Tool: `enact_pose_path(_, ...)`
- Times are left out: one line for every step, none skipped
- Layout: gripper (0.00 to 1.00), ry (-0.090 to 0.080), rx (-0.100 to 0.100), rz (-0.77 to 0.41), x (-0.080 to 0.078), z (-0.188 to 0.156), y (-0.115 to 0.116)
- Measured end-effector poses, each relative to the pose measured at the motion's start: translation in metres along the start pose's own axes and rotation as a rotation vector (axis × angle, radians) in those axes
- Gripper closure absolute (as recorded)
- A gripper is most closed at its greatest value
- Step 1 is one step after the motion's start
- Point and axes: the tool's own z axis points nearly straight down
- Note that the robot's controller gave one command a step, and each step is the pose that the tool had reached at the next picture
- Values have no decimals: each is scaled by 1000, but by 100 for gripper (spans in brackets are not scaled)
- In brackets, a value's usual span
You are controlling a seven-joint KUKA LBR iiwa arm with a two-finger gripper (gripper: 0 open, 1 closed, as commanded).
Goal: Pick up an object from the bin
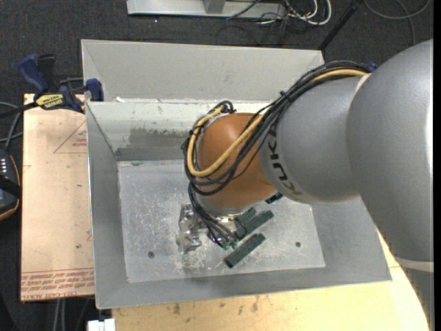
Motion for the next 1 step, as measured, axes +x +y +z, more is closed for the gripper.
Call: enact_pose_path(100, 1, 1, -185, -6, -49, -20)
